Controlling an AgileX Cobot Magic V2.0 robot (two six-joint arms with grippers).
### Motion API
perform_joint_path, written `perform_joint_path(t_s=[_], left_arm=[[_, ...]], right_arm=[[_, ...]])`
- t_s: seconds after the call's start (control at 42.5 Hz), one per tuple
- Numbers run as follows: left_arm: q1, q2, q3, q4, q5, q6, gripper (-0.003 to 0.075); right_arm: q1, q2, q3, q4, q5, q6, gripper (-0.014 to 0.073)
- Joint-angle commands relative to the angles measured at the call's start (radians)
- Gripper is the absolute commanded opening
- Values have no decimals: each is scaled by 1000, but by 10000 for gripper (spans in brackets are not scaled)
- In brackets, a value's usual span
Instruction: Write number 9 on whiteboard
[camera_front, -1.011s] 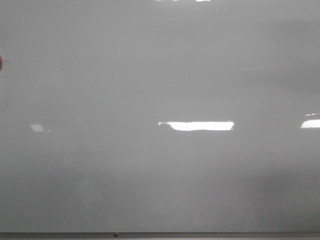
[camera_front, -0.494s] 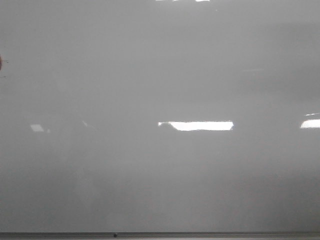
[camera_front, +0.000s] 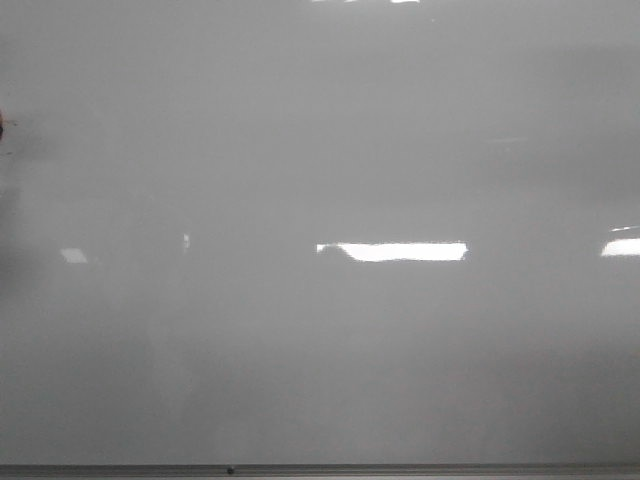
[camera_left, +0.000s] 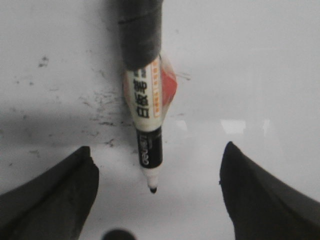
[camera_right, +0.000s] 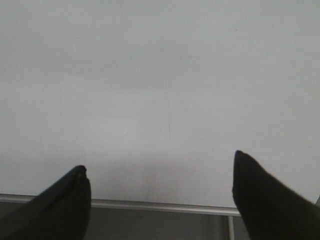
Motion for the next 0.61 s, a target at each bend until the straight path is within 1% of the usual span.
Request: perform_joint_path(t_s=[0.0,0.141,0.353,0.447,0.588], left_arm=[[-6,12,-38,0,-112,-8,449],[-6,53,-38,29,-163,-8,417],[-6,95,-40,65,-199,-8,374],[-6,103,-40,65,-220,-8,331],[-6,105,-40,65,-226,-8,213]], right_arm=[[-4,3,-25,0,-56,-5,601],[-4,3,-25,0,-56,-5,601],[-4,3,-25,0,-56,-5,601],[-4,3,-25,0,-56,-5,601],[-4,3,-25,0,-56,-5,601]])
